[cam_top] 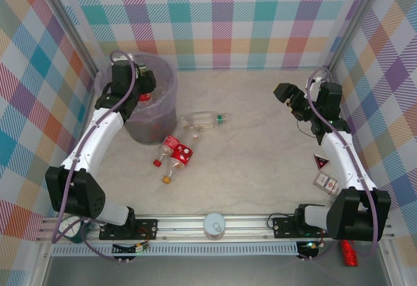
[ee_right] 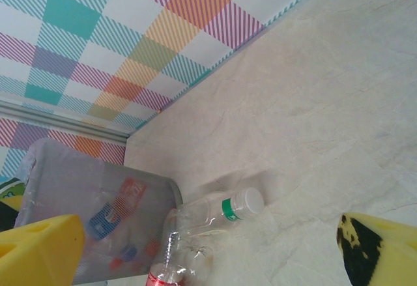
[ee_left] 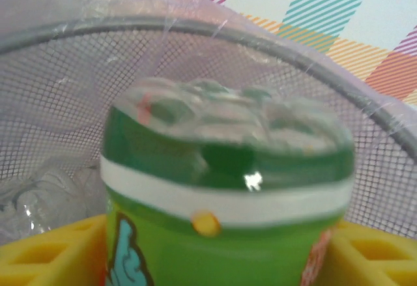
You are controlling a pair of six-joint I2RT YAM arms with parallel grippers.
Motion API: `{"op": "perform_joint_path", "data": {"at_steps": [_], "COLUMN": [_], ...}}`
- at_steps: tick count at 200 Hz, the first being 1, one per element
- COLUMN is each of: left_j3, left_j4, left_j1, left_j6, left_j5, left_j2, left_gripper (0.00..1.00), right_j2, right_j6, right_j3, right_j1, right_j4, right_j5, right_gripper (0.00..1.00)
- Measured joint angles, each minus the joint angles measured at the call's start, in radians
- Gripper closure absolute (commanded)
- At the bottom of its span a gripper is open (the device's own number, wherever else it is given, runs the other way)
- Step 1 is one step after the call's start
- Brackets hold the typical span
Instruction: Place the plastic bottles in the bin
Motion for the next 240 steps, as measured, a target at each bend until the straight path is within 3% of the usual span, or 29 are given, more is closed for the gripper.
{"op": "perform_joint_path", "data": {"at_steps": [84,195,240], "left_j3": [0.087,0.346,0.447], "left_j4": [-0.079,-0.306,-0.379], "left_j1": [0.000,-0.003,-0.052], "left_j6": [0.031,0.049,0.063], "left_j5": [0.010,0.026,-0.023], "left_j2": [0.013,0.023,0.023], "left_gripper": [0.03,0.00,0.00], "right_j2": [0.020,0.008,0.005], "right_j6": [-0.022,-0.047,-0.050], "right_j3": [0.015,0.035,0.038], "right_j1": [0.000,0.000,0.000], "right_j4": [-0.015,-0.055,-0.064], "right_j5": [-0.008,-0.015,-0.021], "right_gripper": [0.01,0.01,0.01]}}
